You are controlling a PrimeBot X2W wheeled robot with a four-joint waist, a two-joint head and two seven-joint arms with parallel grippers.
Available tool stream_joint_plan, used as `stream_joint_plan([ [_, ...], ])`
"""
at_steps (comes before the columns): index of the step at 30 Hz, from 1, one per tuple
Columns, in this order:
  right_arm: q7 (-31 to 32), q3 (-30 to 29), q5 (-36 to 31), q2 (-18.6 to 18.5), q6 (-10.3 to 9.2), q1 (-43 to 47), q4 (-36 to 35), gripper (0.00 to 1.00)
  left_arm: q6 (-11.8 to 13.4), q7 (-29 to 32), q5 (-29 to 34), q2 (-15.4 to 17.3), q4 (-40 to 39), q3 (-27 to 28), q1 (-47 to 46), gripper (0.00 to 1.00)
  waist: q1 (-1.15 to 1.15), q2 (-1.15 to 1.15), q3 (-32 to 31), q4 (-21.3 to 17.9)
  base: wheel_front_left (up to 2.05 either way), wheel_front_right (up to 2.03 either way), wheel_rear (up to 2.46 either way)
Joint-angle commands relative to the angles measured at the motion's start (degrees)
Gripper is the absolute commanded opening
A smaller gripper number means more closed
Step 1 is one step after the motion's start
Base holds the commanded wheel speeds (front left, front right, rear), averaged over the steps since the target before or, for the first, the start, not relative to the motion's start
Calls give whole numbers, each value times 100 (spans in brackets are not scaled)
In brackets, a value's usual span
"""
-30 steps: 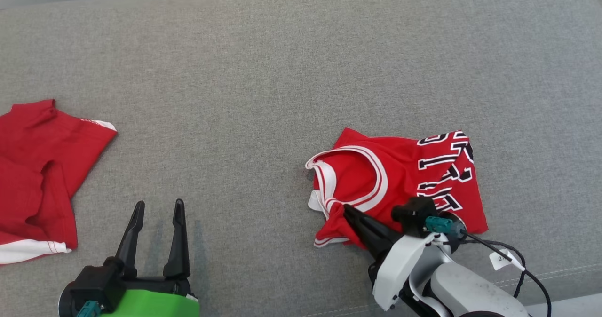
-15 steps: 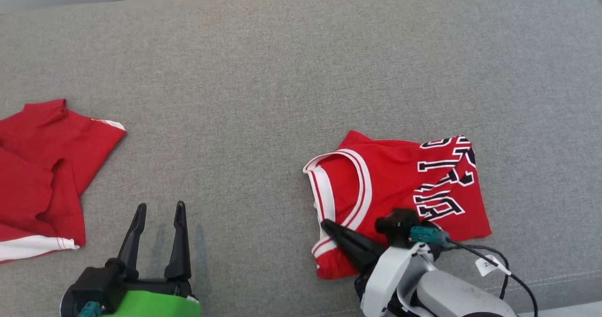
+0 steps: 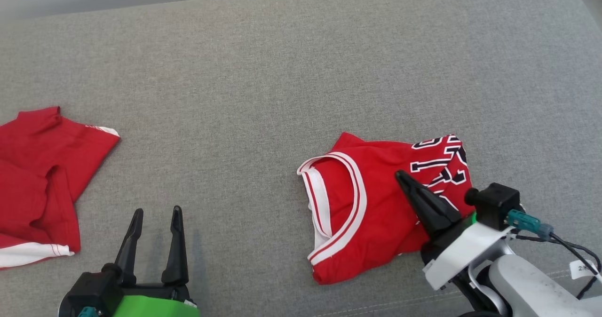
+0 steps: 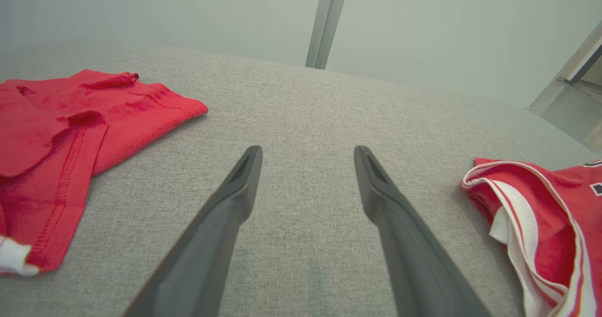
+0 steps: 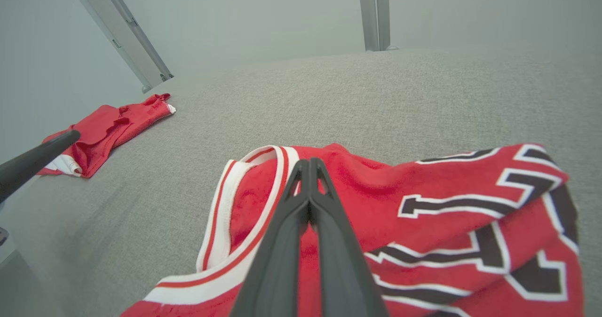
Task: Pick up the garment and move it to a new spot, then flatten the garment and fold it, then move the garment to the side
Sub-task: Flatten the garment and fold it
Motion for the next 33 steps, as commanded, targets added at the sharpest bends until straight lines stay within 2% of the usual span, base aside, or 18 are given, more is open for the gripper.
stream_joint_plan([
  [1, 23, -105, -106, -44, -1, 110, 2, 0, -17, -15, -20, 3, -16, -10, -11, 100, 0, 0, 19, -8, 0, 0, 0],
  [6, -9, -817, -398, 72, -1, 323, 168, 0, -17, -15, 38, 4, 1, -81, -111, 100, 0, 0, 103, -1, 0, 0, 0],
  [11, 51, -1095, -603, 170, -1, 93, 539, 0, -17, -15, 85, 4, -13, -69, -170, 100, 0, 0, 209, 37, 0, 0, 0],
  [23, 170, -750, -376, 475, -2, -1436, 2784, 0, -17, -15, 116, 84, 46, -244, -511, 100, 0, 0, 601, 330, 0, 0, 0],
  [33, -122, -684, -53, 447, -14, -1908, 4116, 0, -17, -15, 90, 64, 81, -238, -593, 100, 0, 0, 679, 471, 0, 0, 0],
])
